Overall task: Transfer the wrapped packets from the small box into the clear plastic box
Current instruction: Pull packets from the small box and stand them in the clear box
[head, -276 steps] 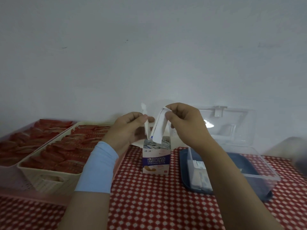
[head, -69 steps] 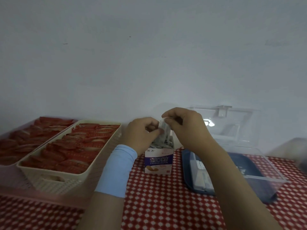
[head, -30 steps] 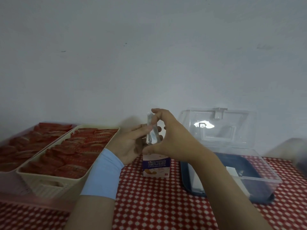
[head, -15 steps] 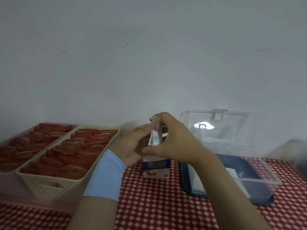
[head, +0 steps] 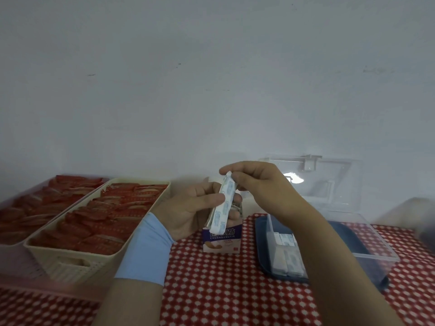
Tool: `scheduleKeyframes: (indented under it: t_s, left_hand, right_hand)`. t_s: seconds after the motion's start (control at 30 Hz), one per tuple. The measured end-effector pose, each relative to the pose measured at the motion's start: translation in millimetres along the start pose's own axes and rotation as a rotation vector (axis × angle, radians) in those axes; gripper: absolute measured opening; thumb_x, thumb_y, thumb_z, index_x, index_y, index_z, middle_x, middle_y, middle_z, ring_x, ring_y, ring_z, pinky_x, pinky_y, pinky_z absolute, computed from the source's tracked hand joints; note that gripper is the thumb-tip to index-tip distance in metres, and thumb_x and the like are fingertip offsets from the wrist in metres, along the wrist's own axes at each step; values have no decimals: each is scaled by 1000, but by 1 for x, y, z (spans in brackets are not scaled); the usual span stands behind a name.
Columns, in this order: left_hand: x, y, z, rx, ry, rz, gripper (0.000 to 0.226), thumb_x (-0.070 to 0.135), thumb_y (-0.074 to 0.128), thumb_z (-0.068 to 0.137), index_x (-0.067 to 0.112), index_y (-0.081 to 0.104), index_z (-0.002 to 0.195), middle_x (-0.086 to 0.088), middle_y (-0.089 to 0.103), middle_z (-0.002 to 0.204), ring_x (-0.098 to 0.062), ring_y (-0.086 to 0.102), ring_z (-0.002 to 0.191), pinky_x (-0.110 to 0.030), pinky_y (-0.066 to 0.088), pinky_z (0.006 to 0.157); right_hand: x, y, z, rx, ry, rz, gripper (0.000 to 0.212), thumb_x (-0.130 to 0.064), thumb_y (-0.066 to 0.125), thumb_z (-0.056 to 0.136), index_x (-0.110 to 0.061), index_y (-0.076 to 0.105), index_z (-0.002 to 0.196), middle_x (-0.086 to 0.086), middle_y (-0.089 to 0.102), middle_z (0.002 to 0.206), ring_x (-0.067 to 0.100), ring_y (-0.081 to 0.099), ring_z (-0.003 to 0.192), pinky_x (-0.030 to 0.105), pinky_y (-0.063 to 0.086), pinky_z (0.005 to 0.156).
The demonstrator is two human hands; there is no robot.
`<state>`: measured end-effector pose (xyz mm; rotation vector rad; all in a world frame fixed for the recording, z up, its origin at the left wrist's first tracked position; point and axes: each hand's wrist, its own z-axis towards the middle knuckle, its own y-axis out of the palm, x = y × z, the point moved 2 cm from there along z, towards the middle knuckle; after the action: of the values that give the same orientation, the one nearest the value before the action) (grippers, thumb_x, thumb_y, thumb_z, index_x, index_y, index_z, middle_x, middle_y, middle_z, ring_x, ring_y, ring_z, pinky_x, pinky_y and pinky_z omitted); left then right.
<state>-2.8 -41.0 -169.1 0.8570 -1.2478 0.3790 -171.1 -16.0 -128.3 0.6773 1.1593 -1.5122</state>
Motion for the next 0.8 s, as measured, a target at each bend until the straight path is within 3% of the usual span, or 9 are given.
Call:
scheduleKeyframes:
  t_s: [0.07,0.2,0.33,0.4,0.47,0.57,0.67,0.8]
  left_hand:
    - [0,1,0,-30,-17,74,87,28,97,53,-6,53,120,-15,74,103,-26,74,80,-33,60,68]
    - [-1,-1,-2,-50,-41,98,91,31,98,51,-5,50,120,-13,75,102,-26,75,79,-32,60,65]
    - [-2,-2,-3,-57,-41,57,85,23,95,58,-3,47,123,-17,74,104,-28,74,80,-35,61,66]
    - [0,-5,-2,44,-22,19,62,17,84,71,-7,53,118,-17,74,103,-27,74,79,-35,61,66]
    - [3,-9,-2,198,21,26,46,13,65,79,-7,56,119,-14,75,100,-25,74,79,-35,61,65]
    - [7,-19,0,319,94,-63,45,15,62,79,-5,59,119,-14,74,99,-24,74,81,-34,61,64]
    - [6,-17,3,288,73,-56,47,19,63,81,-5,61,122,-20,71,106,-27,72,85,-35,62,68]
    - [3,4,5,192,56,-47,44,18,62,82,-3,62,121,-19,73,97,-26,74,81,-33,62,66]
  right_hand:
    - [0,-3,-2,-17,32,16,22,-7,57,99,-11,78,102,4,77,92,4,66,78,13,53,72]
    - [-1,-7,-2,-33,64,-44,23,-11,56,100,-18,78,94,-1,78,89,2,66,75,20,53,77]
    - [-1,-12,2,246,16,-19,26,-8,53,100,-18,75,93,-2,75,79,6,66,64,23,54,67]
    - [-1,-19,3,430,-22,3,24,-8,54,100,-20,74,94,-4,70,68,6,62,58,20,53,58]
    - [-4,-28,2,508,-52,79,19,-8,57,99,-17,75,97,-2,66,63,8,57,54,21,50,53]
    - [-9,-33,-3,338,-33,247,14,-6,64,95,-11,76,102,3,64,62,13,53,55,24,43,48]
    - [-11,-23,-5,89,11,124,18,-5,73,87,-14,77,102,3,68,64,11,54,54,20,43,49]
    - [-10,-7,-1,58,-25,-5,23,-2,81,79,-18,78,95,3,77,83,16,66,68,26,58,65]
